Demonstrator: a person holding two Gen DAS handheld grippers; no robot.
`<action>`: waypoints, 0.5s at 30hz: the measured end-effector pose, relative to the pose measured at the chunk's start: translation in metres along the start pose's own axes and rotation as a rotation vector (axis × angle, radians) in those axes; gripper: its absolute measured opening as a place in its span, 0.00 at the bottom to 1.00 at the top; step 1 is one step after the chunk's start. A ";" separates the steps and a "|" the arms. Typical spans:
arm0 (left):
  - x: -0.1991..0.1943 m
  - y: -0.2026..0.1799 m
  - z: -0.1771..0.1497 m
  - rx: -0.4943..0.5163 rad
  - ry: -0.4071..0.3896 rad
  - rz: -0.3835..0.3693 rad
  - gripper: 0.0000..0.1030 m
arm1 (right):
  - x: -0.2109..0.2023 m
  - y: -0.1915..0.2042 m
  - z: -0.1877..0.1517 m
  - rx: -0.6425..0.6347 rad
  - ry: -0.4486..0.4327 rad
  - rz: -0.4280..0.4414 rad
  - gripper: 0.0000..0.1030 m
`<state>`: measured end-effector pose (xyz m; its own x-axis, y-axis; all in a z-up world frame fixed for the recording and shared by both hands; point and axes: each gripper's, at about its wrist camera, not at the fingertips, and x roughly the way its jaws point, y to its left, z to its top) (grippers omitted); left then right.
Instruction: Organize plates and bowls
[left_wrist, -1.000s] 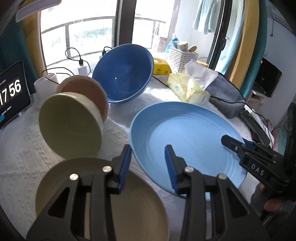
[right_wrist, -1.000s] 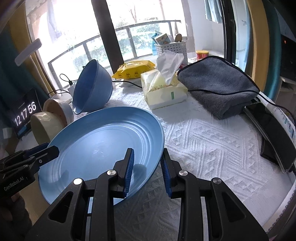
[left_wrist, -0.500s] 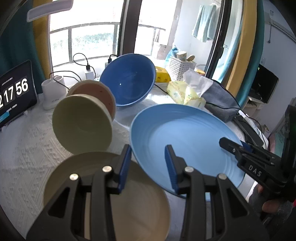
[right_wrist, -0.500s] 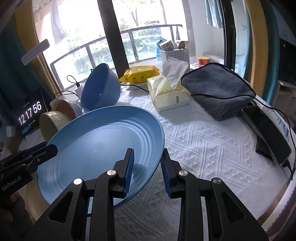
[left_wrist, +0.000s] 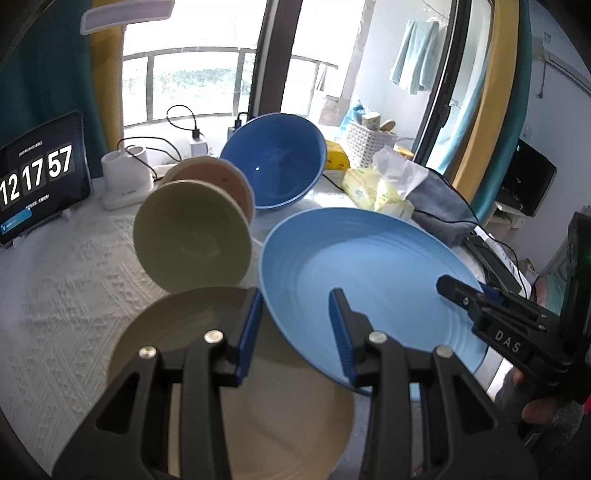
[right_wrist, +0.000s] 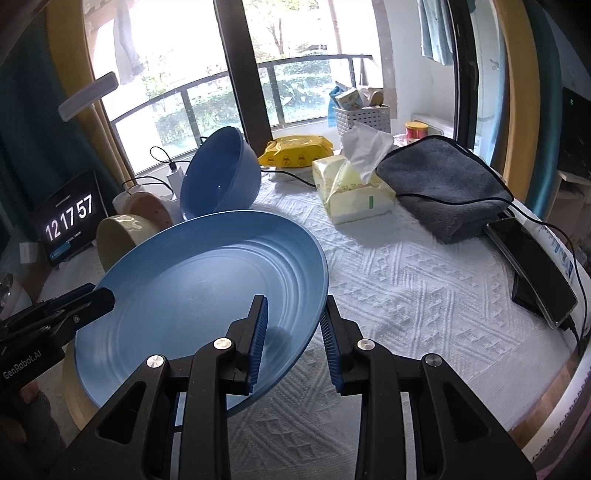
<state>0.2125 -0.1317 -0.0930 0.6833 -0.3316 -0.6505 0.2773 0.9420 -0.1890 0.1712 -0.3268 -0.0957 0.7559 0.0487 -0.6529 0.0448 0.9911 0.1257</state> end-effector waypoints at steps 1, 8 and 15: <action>-0.001 0.002 0.000 -0.002 -0.001 0.000 0.37 | -0.001 0.002 0.000 -0.002 0.000 0.001 0.31; -0.011 0.013 -0.005 -0.022 -0.011 -0.001 0.37 | -0.004 0.015 -0.002 -0.022 -0.001 0.003 0.31; -0.022 0.026 -0.011 -0.041 -0.023 0.004 0.37 | -0.007 0.029 -0.006 -0.040 -0.001 0.006 0.31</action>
<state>0.1974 -0.0996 -0.0917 0.6997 -0.3288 -0.6343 0.2472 0.9444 -0.2168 0.1637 -0.2979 -0.0920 0.7566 0.0541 -0.6517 0.0146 0.9949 0.0994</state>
